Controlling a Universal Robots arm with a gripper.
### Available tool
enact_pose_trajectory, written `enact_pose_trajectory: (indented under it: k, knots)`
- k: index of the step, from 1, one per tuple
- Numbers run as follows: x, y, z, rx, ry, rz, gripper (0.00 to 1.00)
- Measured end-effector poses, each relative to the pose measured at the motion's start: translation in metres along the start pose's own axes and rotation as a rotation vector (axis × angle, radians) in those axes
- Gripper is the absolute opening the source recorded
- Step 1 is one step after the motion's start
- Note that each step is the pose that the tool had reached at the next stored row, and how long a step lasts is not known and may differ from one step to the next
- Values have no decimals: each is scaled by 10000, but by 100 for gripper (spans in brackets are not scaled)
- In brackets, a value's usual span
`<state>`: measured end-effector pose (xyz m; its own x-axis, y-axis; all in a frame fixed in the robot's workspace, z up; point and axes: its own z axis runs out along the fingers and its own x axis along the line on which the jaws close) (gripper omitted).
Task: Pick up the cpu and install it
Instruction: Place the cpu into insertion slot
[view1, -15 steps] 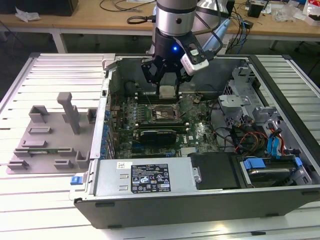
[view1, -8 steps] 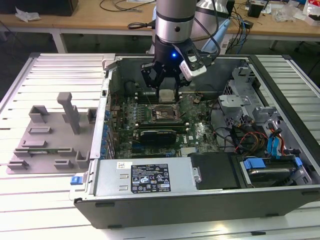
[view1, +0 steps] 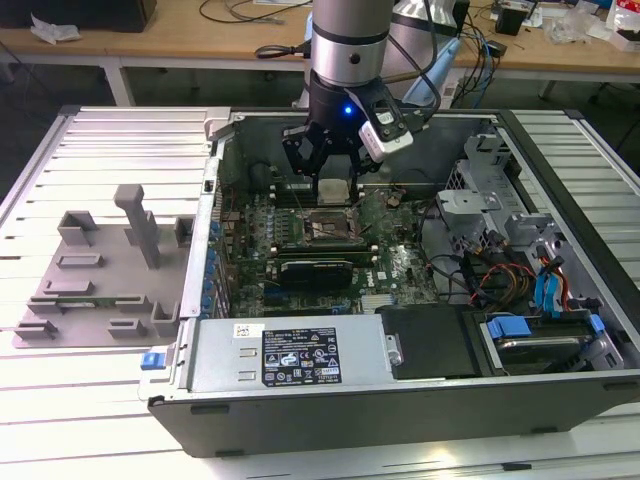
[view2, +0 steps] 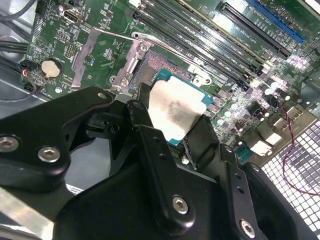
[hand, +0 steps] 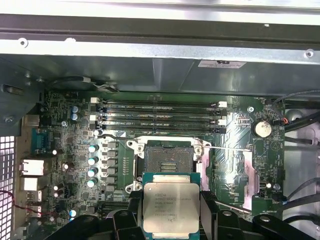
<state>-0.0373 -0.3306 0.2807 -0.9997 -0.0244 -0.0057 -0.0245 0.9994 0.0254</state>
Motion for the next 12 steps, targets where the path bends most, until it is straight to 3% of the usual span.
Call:
enact_pose_trajectory:
  k: [7, 12]
  knots:
    - [0, 0, 1, 1, 0, 25, 55]
    - [0, 0, 9, 7, -29, 1141, 55]
